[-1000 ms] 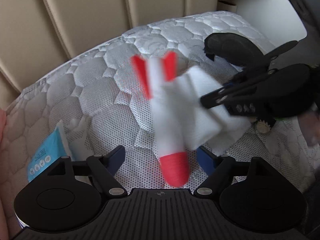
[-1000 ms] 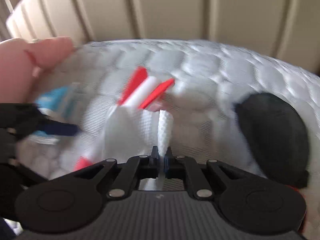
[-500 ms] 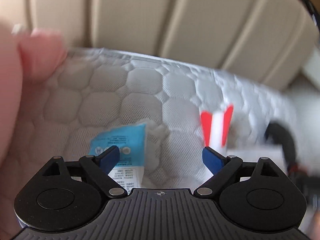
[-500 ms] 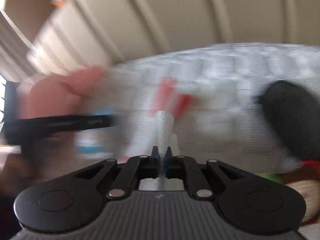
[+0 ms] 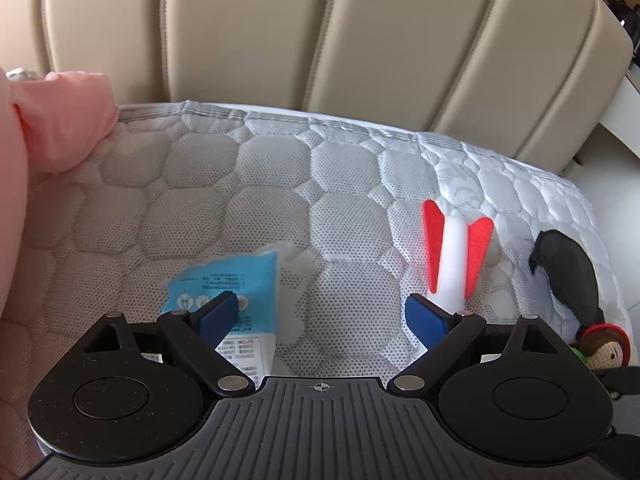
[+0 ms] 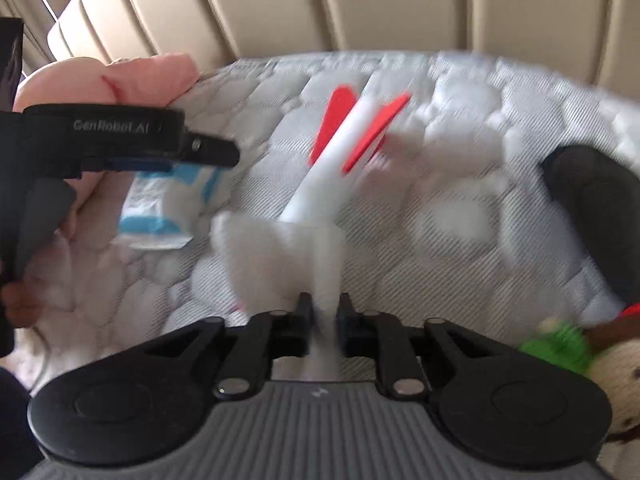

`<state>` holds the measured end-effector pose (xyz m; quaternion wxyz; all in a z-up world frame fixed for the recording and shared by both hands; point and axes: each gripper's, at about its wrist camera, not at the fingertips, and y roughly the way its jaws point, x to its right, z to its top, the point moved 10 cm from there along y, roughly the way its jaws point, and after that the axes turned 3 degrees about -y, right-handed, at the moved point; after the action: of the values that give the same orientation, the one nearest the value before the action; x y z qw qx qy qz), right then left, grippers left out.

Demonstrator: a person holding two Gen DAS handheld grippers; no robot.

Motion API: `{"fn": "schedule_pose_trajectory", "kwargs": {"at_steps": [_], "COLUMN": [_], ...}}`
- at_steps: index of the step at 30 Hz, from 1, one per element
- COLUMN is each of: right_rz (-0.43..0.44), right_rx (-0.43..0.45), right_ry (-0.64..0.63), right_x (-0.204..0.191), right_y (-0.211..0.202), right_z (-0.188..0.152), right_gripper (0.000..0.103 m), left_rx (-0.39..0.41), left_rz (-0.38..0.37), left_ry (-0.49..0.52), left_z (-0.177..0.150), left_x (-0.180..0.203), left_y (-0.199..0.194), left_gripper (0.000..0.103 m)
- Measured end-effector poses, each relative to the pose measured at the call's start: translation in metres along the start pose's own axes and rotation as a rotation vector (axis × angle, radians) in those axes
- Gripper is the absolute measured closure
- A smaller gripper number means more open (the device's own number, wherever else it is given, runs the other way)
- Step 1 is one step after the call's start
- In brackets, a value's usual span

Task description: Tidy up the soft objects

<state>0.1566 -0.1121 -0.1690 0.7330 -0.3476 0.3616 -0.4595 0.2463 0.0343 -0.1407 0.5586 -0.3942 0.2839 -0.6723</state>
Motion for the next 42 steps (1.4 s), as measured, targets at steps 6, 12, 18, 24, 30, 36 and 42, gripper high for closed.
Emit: {"fn": "schedule_pose_trajectory", "kwargs": {"at_steps": [6, 12, 18, 24, 30, 36, 42], "right_rz": [0.096, 0.088, 0.075, -0.024, -0.099, -0.080, 0.128], "right_rx": [0.026, 0.001, 0.142, 0.277, 0.275, 0.285, 0.246], "right_ry": [-0.080, -0.075, 0.064, 0.230, 0.243, 0.326, 0.333], "right_x": [-0.025, -0.029, 0.019, 0.089, 0.119, 0.142, 0.104], "right_y": [0.006, 0.000, -0.072, -0.107, -0.100, -0.102, -0.089], "right_z": [0.000, -0.003, 0.033, 0.046, 0.041, 0.040, 0.039], "right_gripper": [0.061, 0.097, 0.097, 0.097, 0.097, 0.097, 0.097], "left_rx": [0.000, 0.017, -0.009, -0.037, 0.010, -0.049, -0.161], "left_rz": [-0.020, -0.028, -0.125, -0.077, 0.102, -0.100, -0.180], "left_ry": [-0.048, -0.044, -0.039, 0.150, 0.360, 0.523, 0.637], "left_z": [0.001, 0.001, -0.002, -0.006, 0.000, -0.034, -0.086], "left_x": [-0.002, 0.003, 0.042, 0.095, 0.129, 0.145, 0.147], "left_y": [0.002, 0.004, 0.023, 0.057, 0.095, 0.063, 0.036], "left_gripper": [0.006, 0.006, 0.006, 0.006, 0.048, 0.065, 0.060]}}
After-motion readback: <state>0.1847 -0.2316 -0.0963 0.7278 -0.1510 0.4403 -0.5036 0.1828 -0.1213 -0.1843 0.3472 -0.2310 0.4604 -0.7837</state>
